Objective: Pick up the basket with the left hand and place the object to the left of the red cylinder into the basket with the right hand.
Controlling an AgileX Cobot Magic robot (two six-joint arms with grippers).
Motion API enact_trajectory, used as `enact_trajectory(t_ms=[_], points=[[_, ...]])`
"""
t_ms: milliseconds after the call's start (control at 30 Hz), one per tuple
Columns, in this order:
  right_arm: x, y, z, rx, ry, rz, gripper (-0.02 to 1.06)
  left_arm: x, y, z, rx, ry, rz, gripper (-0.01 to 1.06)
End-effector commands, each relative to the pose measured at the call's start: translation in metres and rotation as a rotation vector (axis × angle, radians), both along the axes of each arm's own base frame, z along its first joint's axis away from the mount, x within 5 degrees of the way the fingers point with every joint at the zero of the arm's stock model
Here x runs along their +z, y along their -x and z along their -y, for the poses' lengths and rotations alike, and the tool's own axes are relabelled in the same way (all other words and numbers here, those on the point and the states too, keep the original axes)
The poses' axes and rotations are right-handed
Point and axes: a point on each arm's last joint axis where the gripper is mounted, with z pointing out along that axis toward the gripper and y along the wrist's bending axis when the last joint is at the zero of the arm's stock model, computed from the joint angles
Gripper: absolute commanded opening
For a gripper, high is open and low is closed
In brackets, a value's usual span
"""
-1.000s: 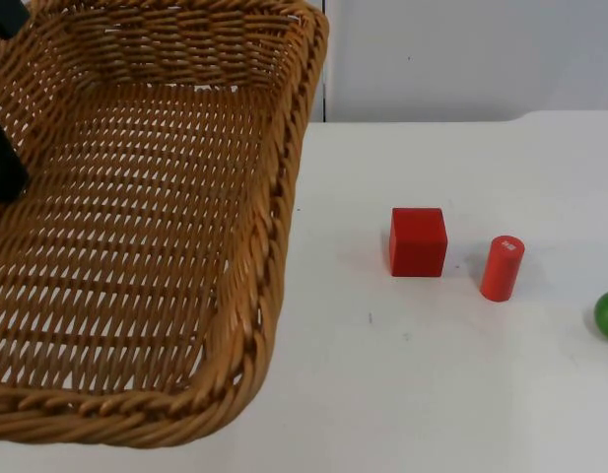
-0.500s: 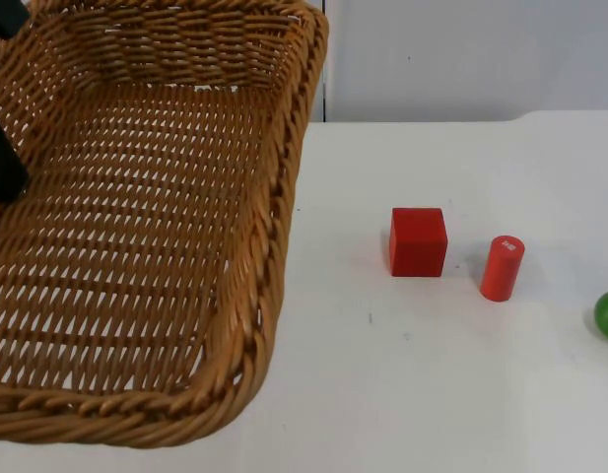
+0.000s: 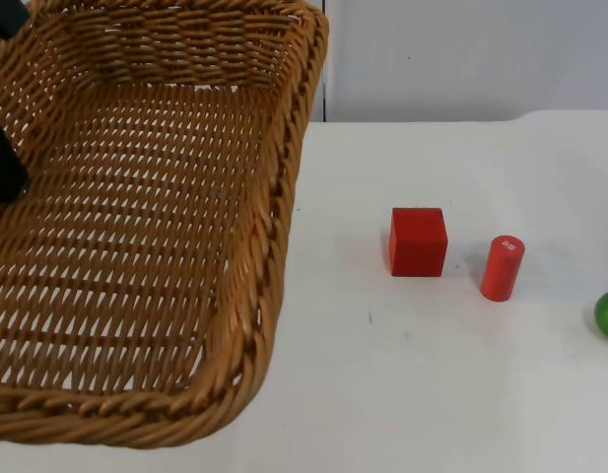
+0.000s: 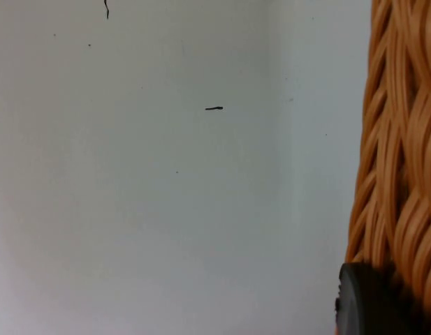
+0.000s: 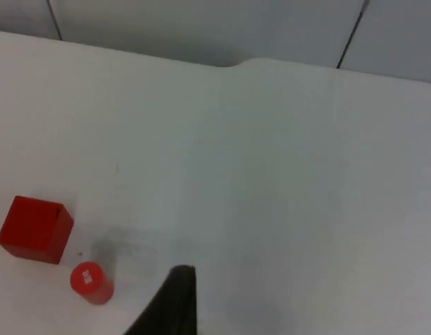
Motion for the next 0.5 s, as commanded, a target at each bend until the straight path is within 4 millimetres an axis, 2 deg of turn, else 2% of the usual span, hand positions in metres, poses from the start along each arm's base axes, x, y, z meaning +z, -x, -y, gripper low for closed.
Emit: enact_trajectory(t_ms=[0,100,133,267,300,433,467], points=[[0.005,-0.008,-0.002,0.017,0.009,0.022,1.03,0.004,0.002,0.002,0.001,0.016,0.007,0.00],[0.008,-0.028,-0.005,0.050,0.028,0.017,1.03,0.004,0.002,0.002,-0.001,0.015,0.008,0.00],[0.008,-0.028,-0.005,0.050,0.028,0.017,1.03,0.004,0.002,0.002,-0.001,0.015,0.008,0.00],[0.009,-0.052,-0.008,0.079,0.056,0.013,1.03,0.004,0.002,0.002,-0.001,0.015,0.008,0.00],[0.009,-0.052,-0.008,0.079,0.056,0.013,1.03,0.004,0.002,0.002,-0.001,0.015,0.008,0.00],[0.006,-0.078,-0.017,0.172,0.062,0.008,1.03,0.004,0.002,0.002,-0.001,0.015,0.008,0.00],[0.006,-0.078,-0.017,0.172,0.062,0.008,1.03,0.004,0.002,0.002,-0.001,0.015,0.008,0.00]])
